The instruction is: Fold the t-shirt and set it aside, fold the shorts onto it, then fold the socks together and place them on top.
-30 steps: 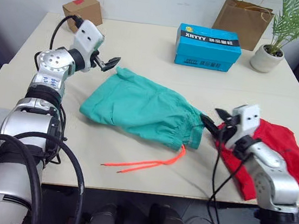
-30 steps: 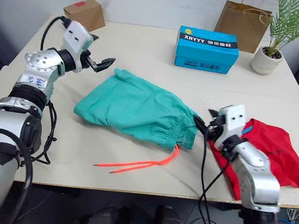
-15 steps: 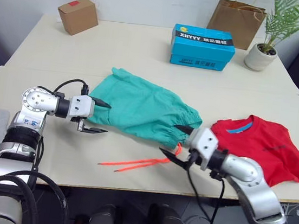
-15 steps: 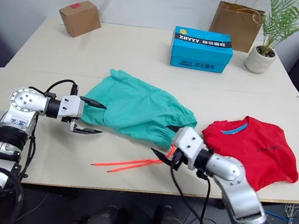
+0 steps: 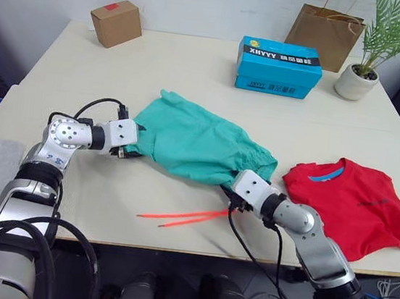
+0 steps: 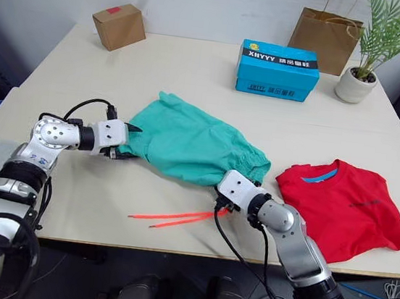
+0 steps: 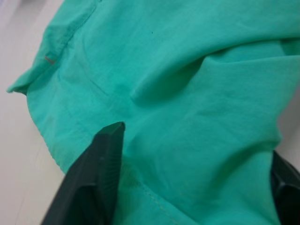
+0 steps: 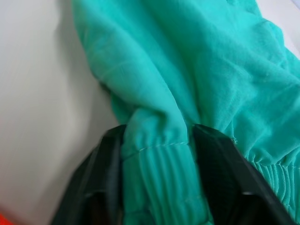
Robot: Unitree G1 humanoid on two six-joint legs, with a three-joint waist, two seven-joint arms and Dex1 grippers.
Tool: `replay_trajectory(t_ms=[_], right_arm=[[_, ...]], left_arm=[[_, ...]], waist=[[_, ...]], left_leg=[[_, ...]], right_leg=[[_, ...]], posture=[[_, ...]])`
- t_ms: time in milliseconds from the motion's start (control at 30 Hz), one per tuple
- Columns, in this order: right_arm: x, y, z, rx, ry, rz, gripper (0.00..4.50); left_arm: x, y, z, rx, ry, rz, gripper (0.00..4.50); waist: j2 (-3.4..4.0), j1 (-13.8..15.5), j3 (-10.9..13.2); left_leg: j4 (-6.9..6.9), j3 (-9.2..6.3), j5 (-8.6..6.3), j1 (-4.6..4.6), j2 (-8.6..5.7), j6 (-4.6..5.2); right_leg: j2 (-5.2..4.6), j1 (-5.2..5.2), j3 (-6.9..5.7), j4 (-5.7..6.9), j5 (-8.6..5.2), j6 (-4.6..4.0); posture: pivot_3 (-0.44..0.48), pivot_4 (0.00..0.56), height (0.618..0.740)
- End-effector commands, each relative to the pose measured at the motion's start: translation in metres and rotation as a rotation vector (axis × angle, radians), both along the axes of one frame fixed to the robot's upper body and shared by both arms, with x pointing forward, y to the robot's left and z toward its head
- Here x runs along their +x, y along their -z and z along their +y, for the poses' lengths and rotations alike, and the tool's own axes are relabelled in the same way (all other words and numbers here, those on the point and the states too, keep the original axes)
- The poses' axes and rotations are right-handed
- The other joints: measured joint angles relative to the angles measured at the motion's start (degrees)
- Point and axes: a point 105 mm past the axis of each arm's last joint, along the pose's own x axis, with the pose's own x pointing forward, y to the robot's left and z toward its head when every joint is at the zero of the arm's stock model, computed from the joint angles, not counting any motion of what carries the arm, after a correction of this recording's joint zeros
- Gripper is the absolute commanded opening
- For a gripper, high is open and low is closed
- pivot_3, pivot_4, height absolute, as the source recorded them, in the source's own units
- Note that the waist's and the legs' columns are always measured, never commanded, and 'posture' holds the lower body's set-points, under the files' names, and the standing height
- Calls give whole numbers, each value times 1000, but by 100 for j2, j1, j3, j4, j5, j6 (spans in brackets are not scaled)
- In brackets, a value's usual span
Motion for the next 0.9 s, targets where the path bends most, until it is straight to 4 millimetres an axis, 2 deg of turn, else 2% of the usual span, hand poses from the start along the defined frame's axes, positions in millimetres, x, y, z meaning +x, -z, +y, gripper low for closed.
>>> replay_trajectory(t_ms=[33,100,233,300,400,600,667,800,900], right_arm=[[0,-11,0,-1,-57,-37,701],[-3,-13,2,6,-113,-34,112],[-13,-18,1,8,-229,-63,0],[-17,-23,0,10,-282,-96,0],[-27,-21,-7,-5,-387,-80,0],[-32,-13,-19,-9,-483,-34,0],[-32,-12,-20,-9,-505,-27,0],[-30,-6,-20,-4,-530,10,0],[-30,-4,-22,35,-529,76,0]], left_arm=[[-17,38,13,45,-17,217,1960],[-24,41,13,16,16,272,1388],[-45,40,20,-23,66,331,46],[-61,36,24,-34,88,336,46],[-107,25,32,-5,99,339,46],[-148,9,43,-35,-68,284,46],[-162,7,41,-65,-116,268,46],[-188,12,25,-205,-166,276,46],[-196,17,17,-291,-205,308,46]], waist=[[1,-20,-7],[0,-49,-9],[1,-139,-10],[1,-190,-10],[2,-334,-10],[4,-272,-6],[3,-259,-6],[4,-210,-6],[4,-144,-6]], left_leg=[[0,0,0,0,1,0],[0,0,0,0,1,-1],[-1,0,-1,1,3,-4],[-2,1,-7,3,9,-14],[-15,5,-15,13,14,-29],[-22,5,-18,20,15,-34],[-22,3,-20,21,16,-34],[-24,-1,-24,22,11,-34],[-23,-3,-24,22,10,-33]], right_leg=[[0,0,-2,0,0,-1],[1,0,-5,1,-2,-3],[0,0,-5,1,-7,-6],[4,-1,-3,2,-14,-6],[8,-4,13,9,-24,-8],[10,-2,19,7,-43,-8],[6,-2,20,8,-42,-9],[-5,-2,20,8,-43,-11],[-7,-1,20,8,-44,-14]], posture=[[0,150,740],[0,150,740],[0,150,740],[0,150,740],[0,150,740],[0,150,740],[0,150,740],[0,150,740],[0,150,740]])
